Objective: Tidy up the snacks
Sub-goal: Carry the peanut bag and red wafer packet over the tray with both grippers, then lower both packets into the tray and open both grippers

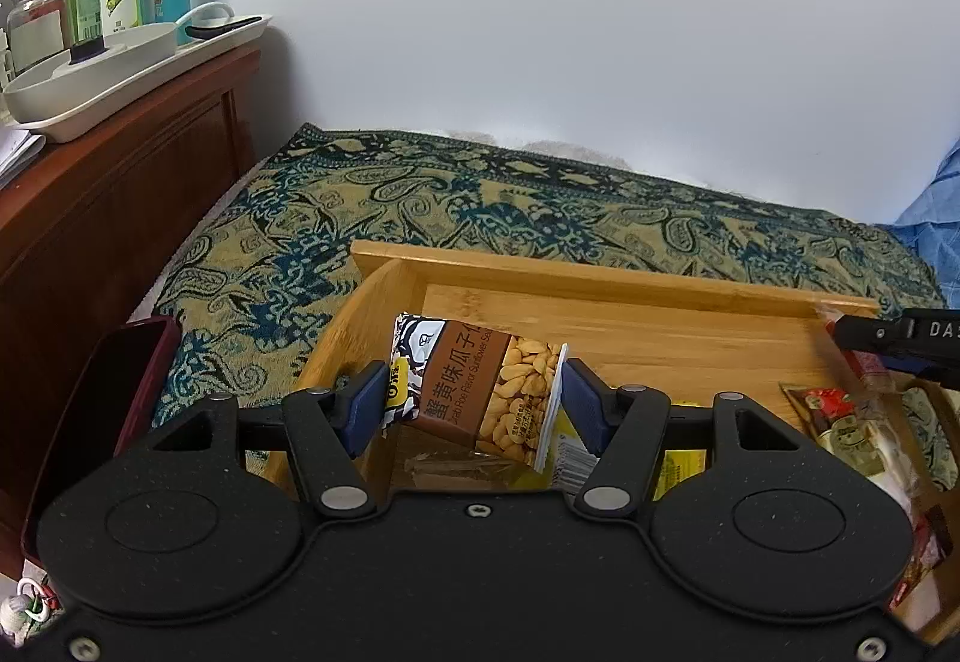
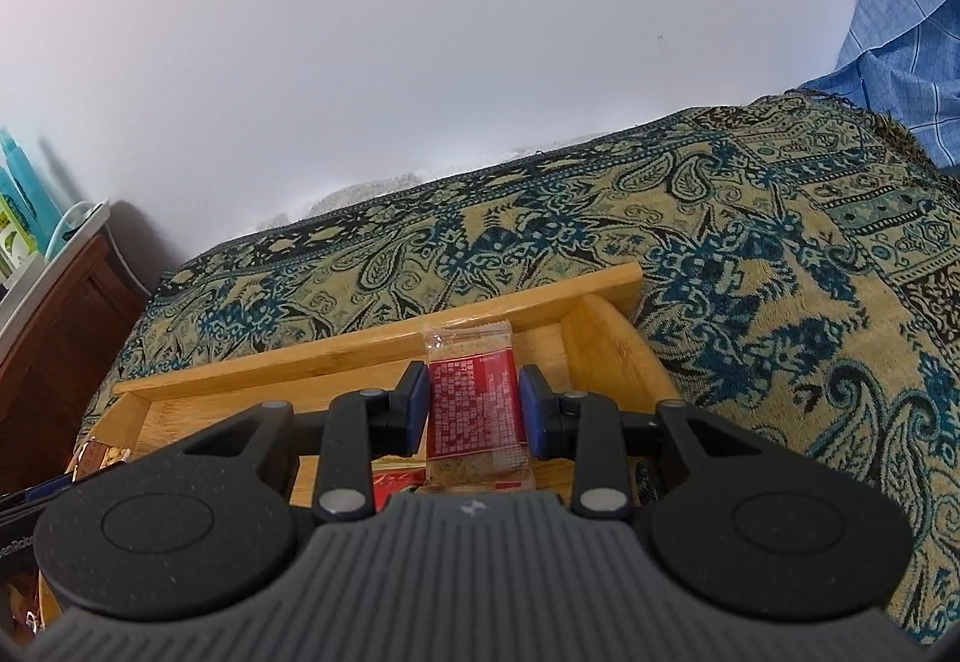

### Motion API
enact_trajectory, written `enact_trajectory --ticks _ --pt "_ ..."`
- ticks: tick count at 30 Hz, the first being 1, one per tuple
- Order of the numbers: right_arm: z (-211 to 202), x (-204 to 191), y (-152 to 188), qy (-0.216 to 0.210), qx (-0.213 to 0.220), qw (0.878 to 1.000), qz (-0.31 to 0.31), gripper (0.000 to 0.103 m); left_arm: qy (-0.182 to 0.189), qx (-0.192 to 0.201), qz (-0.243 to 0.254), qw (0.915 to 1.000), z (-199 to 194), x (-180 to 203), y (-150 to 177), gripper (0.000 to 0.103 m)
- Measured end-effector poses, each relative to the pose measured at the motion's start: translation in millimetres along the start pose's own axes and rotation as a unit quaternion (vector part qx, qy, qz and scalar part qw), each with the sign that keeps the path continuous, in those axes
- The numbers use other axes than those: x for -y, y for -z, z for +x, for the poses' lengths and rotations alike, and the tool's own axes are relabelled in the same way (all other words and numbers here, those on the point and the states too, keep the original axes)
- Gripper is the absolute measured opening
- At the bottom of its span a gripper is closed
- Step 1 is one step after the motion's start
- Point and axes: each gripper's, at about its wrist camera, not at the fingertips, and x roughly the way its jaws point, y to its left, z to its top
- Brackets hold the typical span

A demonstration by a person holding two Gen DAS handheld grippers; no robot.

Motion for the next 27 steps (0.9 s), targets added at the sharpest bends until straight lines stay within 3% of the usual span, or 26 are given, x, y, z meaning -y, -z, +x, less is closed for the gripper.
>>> enact_trajectory --ticks 20,22,27 --pt "4.5 1.0 -0.2 0.003 -0.006 1.0 0.001 0.038 -0.002 -0.008 0.003 1.0 7.0 0.6 3.0 0.062" --pt "4.6 0.7 0.1 0.001 -0.005 1.0 0.0 0.043 0.0 -0.009 0.003 1.0 6.6 0.9 2.6 0.063" --pt "2.4 0.5 -1.0 0.002 0.002 1.0 -0.002 0.043 0.007 -0.004 0.009 0.9999 1.6 3.8 1.9 0.067"
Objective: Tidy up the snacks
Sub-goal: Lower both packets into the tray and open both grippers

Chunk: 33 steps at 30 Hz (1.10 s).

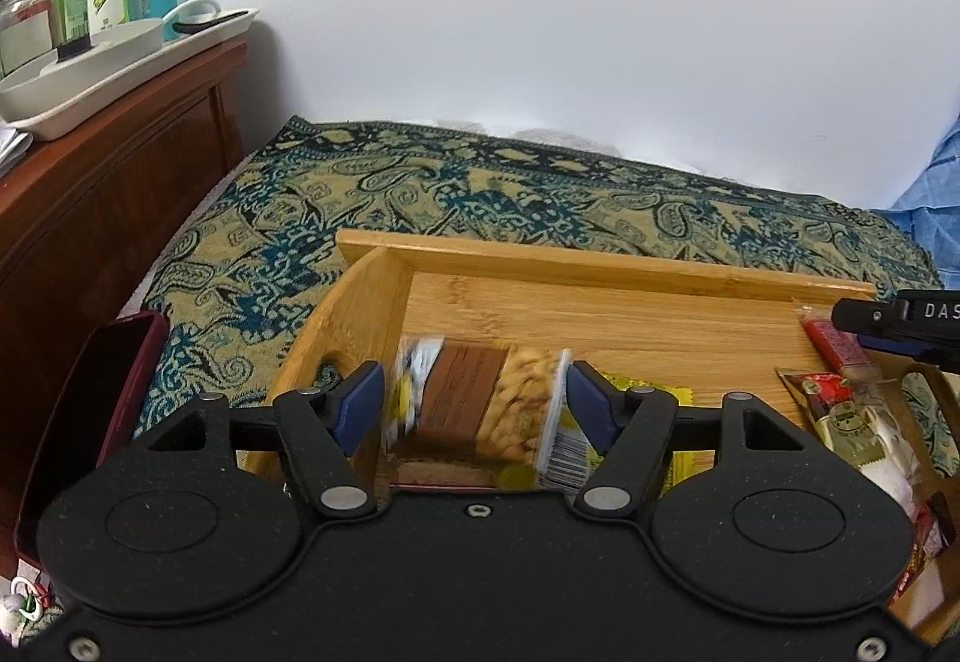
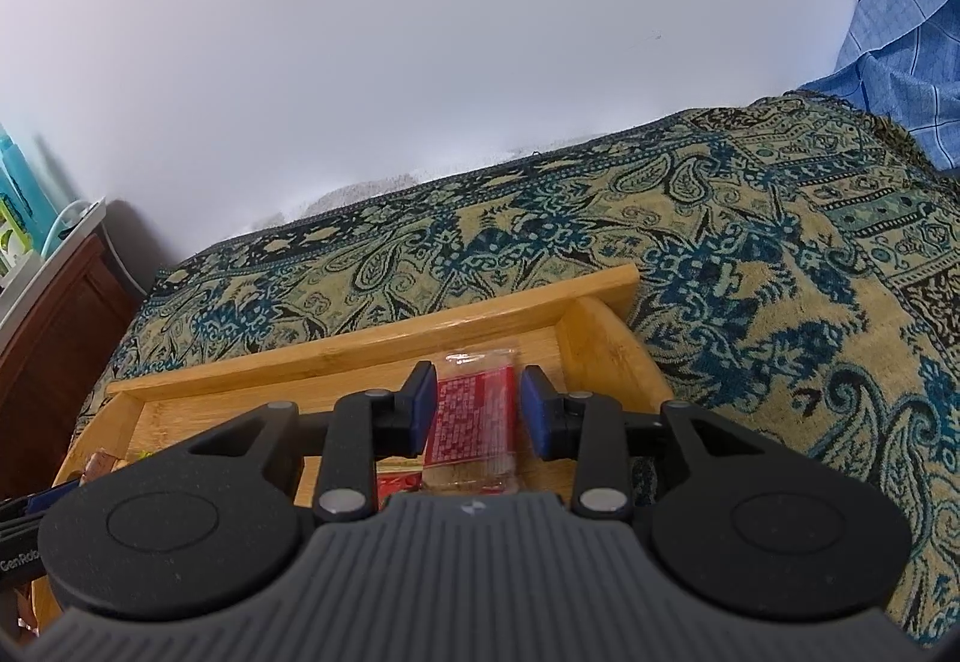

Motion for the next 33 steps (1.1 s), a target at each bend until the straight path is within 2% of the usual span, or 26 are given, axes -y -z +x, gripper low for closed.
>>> enact_trajectory --ticks 4,7,9,13,20,26,33 --pt "-5 -1 -1 0.001 0.007 1.0 -0.004 0.046 0.006 0.01 0.005 0.9999 -8 4 -2 0.073" --pt "-10 -4 -2 -0.001 0.014 1.0 -0.009 0.052 0.01 0.014 0.01 0.9998 -14 7 -3 0.076" --pt "-14 -8 -2 -0.004 0.02 1.0 -0.014 0.057 0.012 0.018 0.016 0.9996 -17 8 -2 0.076" --pt "-26 -16 -1 -0.009 0.035 0.999 -0.026 0.059 0.013 0.025 0.02 0.9994 -26 10 -2 0.077" --pt "-50 -31 8 -0.024 0.056 0.997 -0.037 0.069 0.025 0.037 0.019 0.9988 -47 12 0 0.083" --pt "-77 -41 23 -0.049 0.075 0.996 -0.031 0.077 0.039 0.043 0.018 0.9981 -72 15 15 0.085" --pt "-108 -52 41 -0.066 0.097 0.991 -0.059 0.087 0.046 0.053 0.026 0.9972 -109 13 39 0.091"
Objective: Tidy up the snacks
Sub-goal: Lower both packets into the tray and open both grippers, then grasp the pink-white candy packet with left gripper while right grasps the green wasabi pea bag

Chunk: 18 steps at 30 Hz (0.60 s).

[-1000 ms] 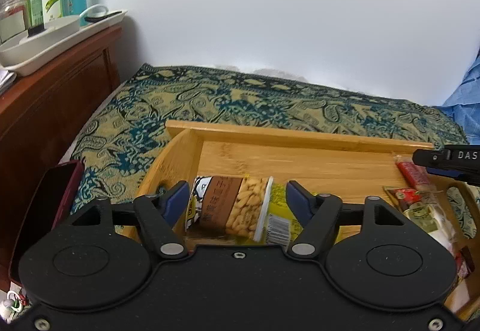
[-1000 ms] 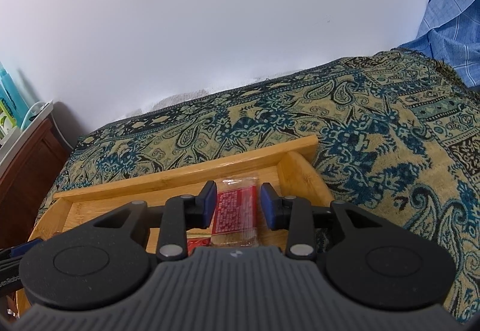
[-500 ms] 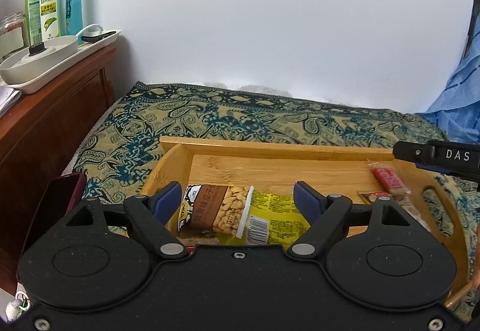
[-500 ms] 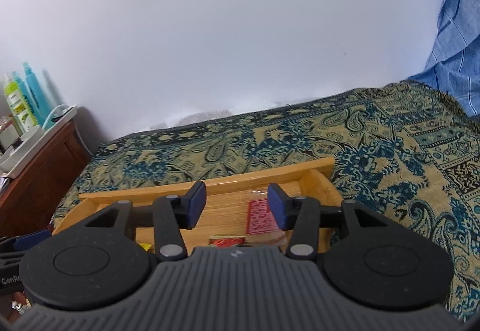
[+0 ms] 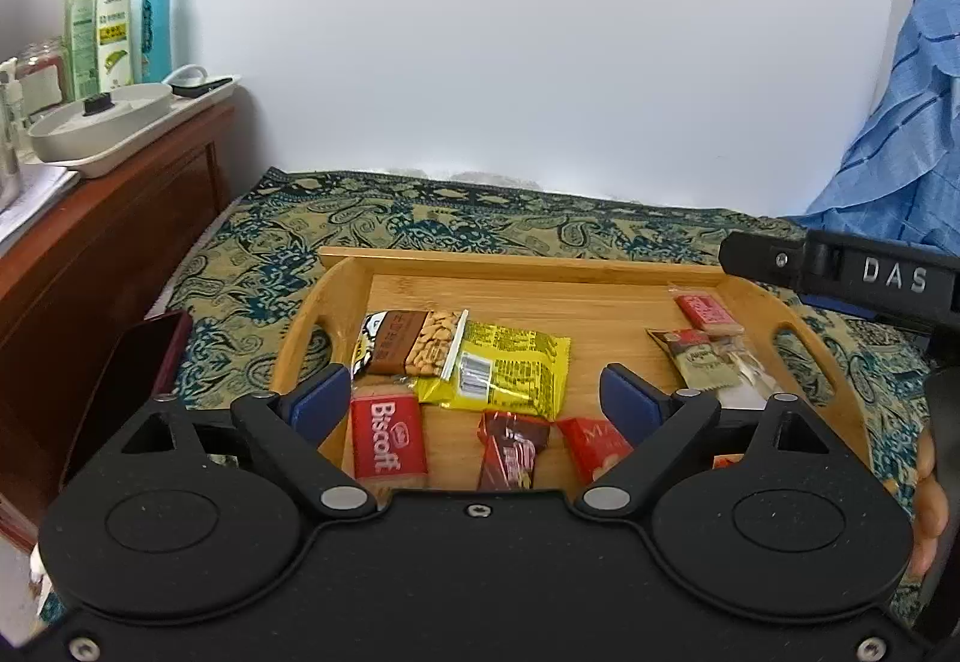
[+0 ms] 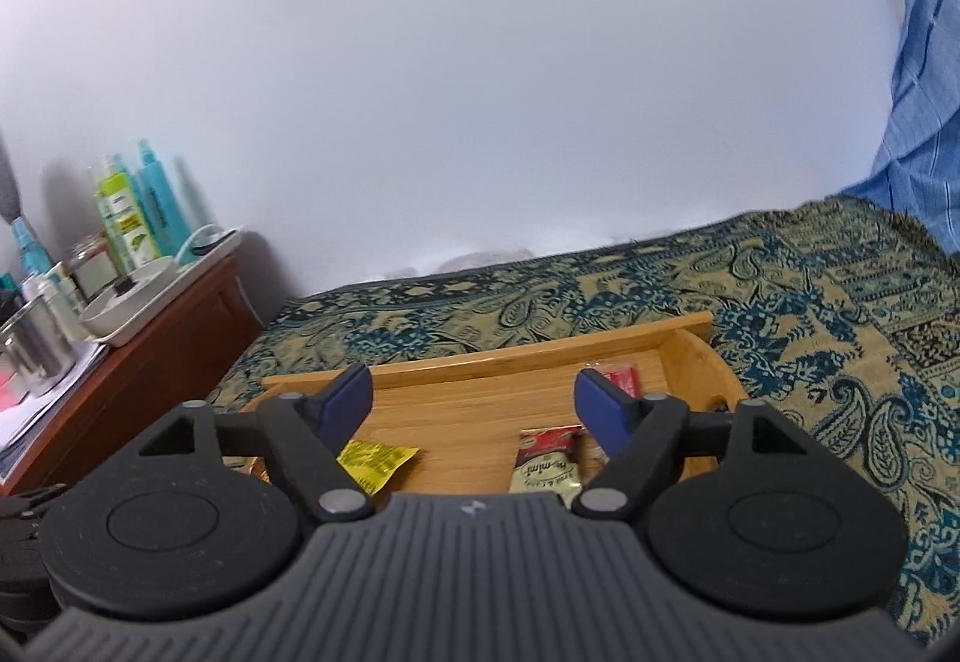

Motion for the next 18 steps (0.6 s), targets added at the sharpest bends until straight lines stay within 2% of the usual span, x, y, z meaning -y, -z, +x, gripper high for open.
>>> enact_trajectory --ticks 7,11,18 --pt "-27 -7 29 -0.013 -0.003 1.0 -0.013 0.092 0.0 0.006 0.005 1.0 -22 -4 15 0.094" --pt "-39 -10 47 -0.007 0.001 1.0 -0.024 0.099 -0.009 0.008 0.021 0.9997 -31 -6 26 0.095" --pt "-60 -12 71 -0.002 0.014 0.999 -0.04 0.103 -0.009 0.012 0.022 0.9996 -51 -17 54 0.096"
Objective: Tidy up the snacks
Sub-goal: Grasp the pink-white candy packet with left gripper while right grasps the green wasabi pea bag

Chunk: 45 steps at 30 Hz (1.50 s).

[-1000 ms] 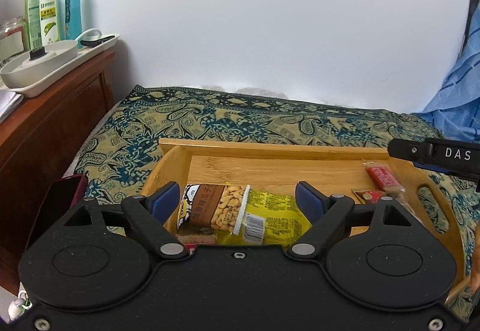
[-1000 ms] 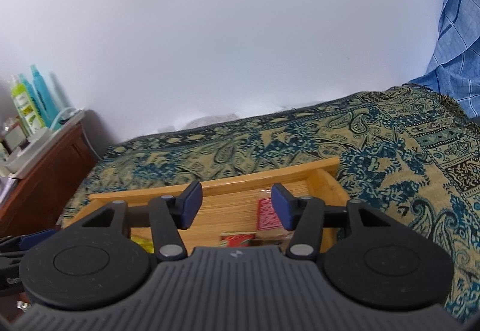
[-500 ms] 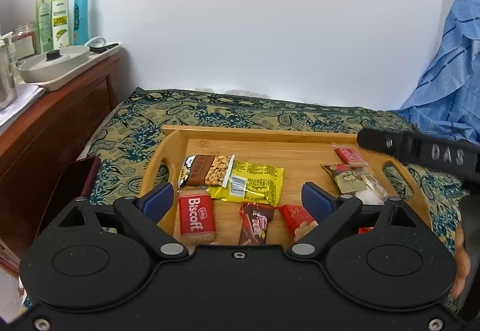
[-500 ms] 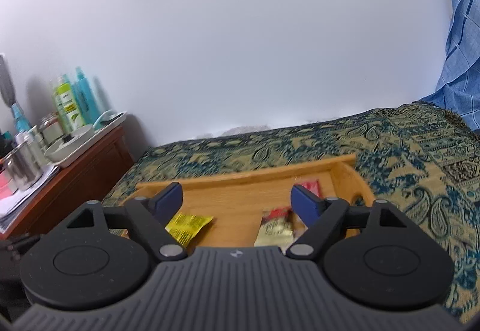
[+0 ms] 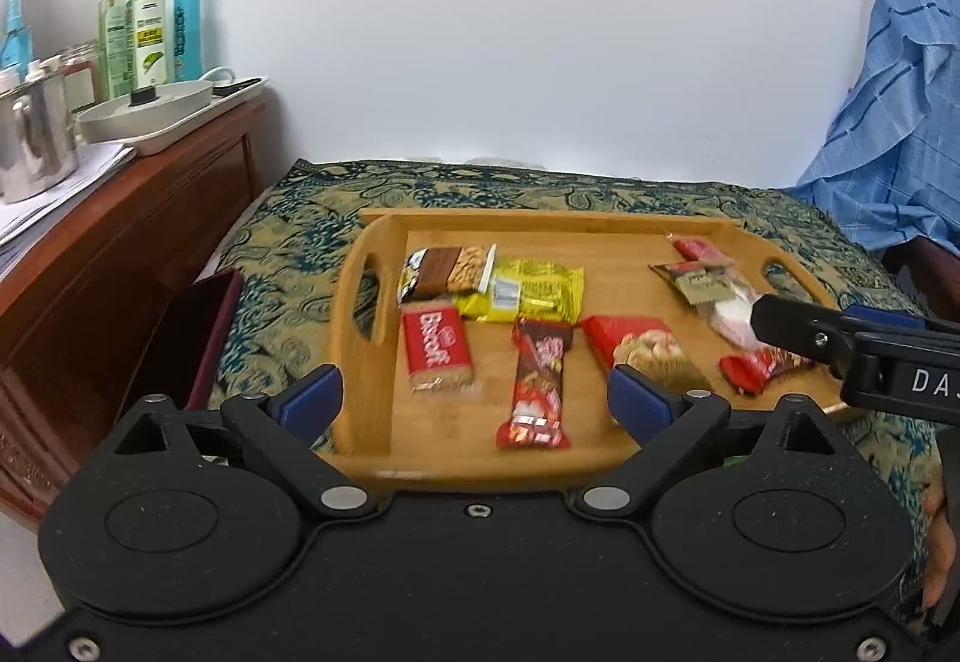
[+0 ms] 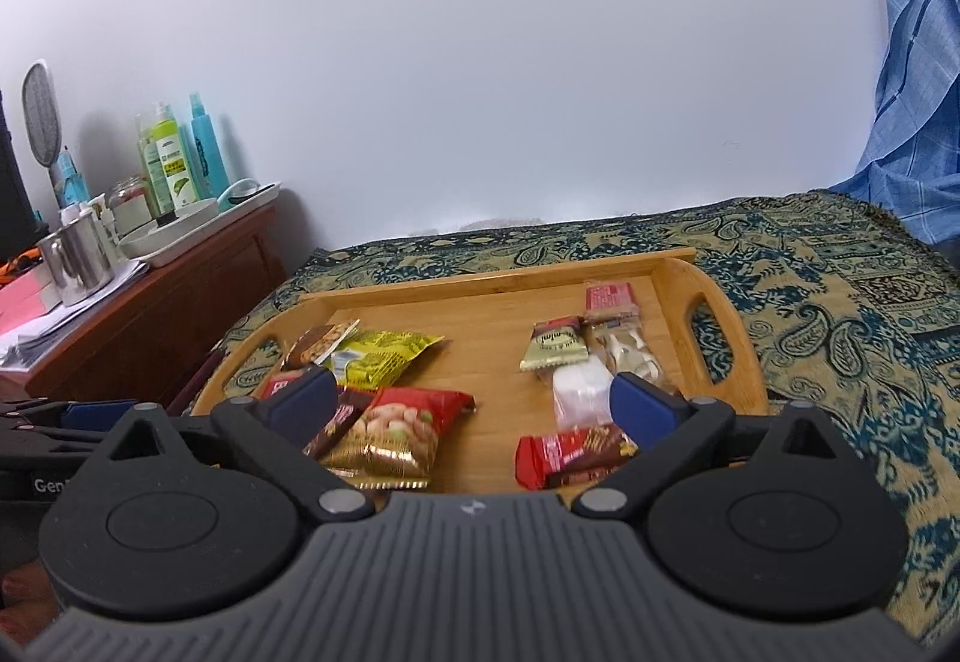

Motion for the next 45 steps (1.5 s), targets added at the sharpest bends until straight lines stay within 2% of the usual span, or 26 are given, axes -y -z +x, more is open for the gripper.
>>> enact_trajectory --ticks 7,9,15,19,30,32,35,37,41,43,44,45 --pt "-11 -7 24 0.01 -0.004 1.0 -0.027 0.103 -0.01 0.009 -0.018 0.9997 -14 -18 18 0.097" --pt "-13 -8 31 0.01 -0.01 0.999 -0.029 0.103 -0.013 0.009 -0.023 0.9996 -16 -23 22 0.101" --pt "-17 -13 49 0.014 -0.019 0.999 -0.039 0.103 -0.037 0.016 -0.017 0.999 -20 -29 33 0.101" --pt "-20 -16 60 0.034 -0.009 0.998 -0.043 0.103 -0.051 0.011 -0.025 0.9983 -17 -34 36 0.101" --pt "-15 -24 72 0.021 -0.012 0.999 -0.038 0.102 -0.101 -0.02 -0.063 0.9927 -1 -53 50 0.1" --pt "-14 -26 73 0.018 -0.013 0.999 -0.041 0.1 -0.097 -0.034 -0.081 0.9913 2 -58 52 0.095" --pt "-12 -28 73 0.013 -0.015 0.999 -0.043 0.098 -0.088 -0.048 -0.1 0.9899 8 -63 54 0.083" --pt "-10 -30 74 0.011 -0.016 0.999 -0.043 0.095 -0.09 -0.054 -0.101 0.9894 10 -63 56 0.064" --pt "-6 -31 74 0.01 -0.021 0.999 -0.047 0.09 -0.088 -0.056 -0.095 0.9899 13 -61 57 0.049" --pt "-2 -31 75 0.006 -0.026 0.999 -0.047 0.084 -0.087 -0.054 -0.087 0.991 11 -57 58 0.042" --pt "0 -31 75 0.005 -0.03 0.998 -0.046 0.077 -0.091 -0.053 -0.084 0.9909 10 -55 58 0.041" --pt "2 -31 75 0.003 -0.034 0.998 -0.044 0.063 -0.093 -0.052 -0.081 0.991 9 -52 59 0.041"
